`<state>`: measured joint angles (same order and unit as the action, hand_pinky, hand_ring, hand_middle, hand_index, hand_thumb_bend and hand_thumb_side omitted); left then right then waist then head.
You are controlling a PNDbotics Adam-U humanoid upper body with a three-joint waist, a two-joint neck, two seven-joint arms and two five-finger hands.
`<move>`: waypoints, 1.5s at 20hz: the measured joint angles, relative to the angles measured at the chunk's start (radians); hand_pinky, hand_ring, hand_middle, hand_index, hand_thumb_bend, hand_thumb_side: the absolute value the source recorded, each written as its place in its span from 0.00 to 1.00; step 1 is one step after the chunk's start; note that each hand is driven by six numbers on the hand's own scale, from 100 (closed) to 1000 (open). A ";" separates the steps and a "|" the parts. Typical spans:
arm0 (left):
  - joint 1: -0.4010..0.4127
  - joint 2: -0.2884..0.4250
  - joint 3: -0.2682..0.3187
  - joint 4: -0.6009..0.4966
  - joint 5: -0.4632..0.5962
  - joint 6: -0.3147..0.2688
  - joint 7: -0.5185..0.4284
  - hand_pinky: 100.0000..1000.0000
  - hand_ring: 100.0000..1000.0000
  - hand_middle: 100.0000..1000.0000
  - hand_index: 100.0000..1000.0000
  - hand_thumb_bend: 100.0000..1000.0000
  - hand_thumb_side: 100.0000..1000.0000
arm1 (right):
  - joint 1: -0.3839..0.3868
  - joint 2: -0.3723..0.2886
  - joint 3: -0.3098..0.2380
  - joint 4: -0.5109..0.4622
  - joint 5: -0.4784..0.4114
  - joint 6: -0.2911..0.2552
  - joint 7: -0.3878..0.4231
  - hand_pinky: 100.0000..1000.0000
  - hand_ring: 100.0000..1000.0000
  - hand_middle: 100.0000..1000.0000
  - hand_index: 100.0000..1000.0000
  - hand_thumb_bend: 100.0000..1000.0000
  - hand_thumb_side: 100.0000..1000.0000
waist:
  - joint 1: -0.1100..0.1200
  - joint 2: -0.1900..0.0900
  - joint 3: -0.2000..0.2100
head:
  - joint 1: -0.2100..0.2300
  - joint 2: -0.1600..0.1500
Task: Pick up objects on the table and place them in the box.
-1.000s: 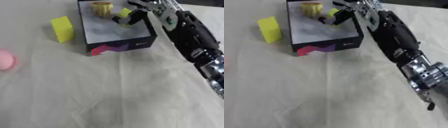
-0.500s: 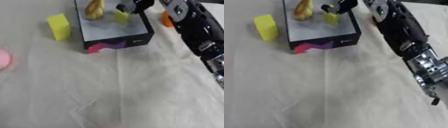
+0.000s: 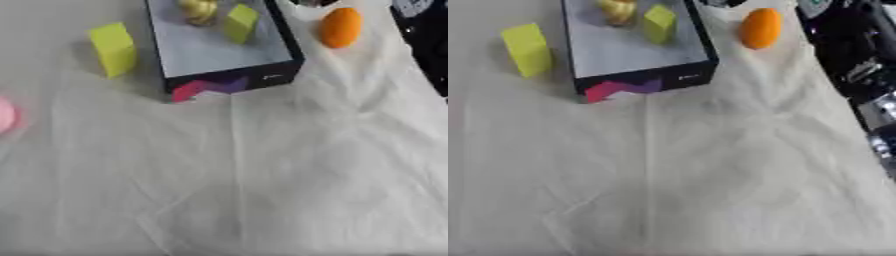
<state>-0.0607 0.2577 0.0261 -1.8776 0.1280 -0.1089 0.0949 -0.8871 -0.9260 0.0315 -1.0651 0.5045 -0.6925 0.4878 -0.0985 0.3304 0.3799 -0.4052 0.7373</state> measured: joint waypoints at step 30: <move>0.005 -0.001 0.007 0.006 -0.022 0.009 0.009 0.82 0.55 0.61 0.68 0.00 0.84 | 0.122 -0.049 -0.055 0.179 0.542 -0.048 -0.410 0.87 0.88 0.83 0.93 0.39 0.72 | 0.000 0.001 -0.009 | 0.044 -0.027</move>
<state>-0.0554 0.2565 0.0334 -1.8715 0.1059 -0.1003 0.1035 -0.7652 -0.9749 -0.0236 -0.8859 1.0469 -0.7408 0.0777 -0.0988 0.3314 0.3709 -0.3612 0.7099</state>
